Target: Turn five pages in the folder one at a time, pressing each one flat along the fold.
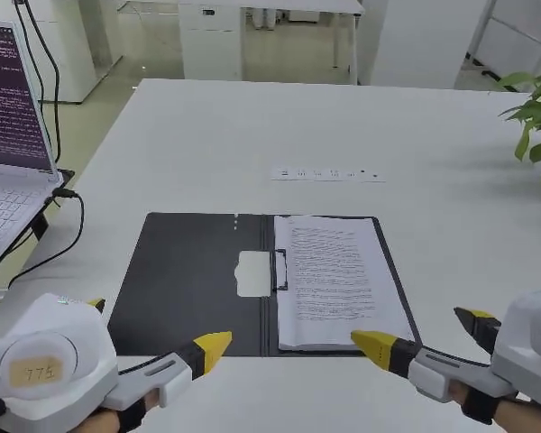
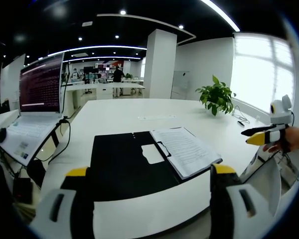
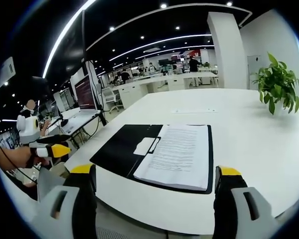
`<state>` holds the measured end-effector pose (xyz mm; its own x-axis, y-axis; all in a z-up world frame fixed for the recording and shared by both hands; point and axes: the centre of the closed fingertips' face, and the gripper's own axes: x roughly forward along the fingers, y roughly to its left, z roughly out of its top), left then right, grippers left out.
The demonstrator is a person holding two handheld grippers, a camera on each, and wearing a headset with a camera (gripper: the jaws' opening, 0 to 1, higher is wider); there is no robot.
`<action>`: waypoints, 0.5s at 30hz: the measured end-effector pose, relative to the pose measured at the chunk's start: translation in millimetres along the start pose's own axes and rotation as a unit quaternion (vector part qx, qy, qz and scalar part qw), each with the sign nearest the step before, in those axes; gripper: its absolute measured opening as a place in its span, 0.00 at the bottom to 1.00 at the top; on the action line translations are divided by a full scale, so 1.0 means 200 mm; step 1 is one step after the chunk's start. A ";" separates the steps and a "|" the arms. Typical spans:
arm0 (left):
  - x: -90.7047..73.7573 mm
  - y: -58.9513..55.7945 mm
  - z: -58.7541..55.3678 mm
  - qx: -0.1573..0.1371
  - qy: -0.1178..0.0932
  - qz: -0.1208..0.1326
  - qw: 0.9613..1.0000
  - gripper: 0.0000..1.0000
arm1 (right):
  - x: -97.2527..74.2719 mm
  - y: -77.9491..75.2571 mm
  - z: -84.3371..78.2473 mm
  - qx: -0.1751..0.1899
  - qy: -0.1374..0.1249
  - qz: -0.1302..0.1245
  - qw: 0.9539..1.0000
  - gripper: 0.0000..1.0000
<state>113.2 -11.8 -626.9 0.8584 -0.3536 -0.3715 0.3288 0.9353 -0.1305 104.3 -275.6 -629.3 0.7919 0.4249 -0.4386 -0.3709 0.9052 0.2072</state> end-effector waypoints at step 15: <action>0.06 -0.02 0.01 0.000 0.000 -0.004 1.000 0.99 | 0.02 -0.02 -0.01 0.004 0.002 0.006 1.000 0.97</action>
<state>122.3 -18.9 -628.9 0.8561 -0.3612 -0.3697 0.3359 0.9324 -0.1332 107.4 -277.4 -632.4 0.7850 0.4358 -0.4402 -0.3770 0.9000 0.2188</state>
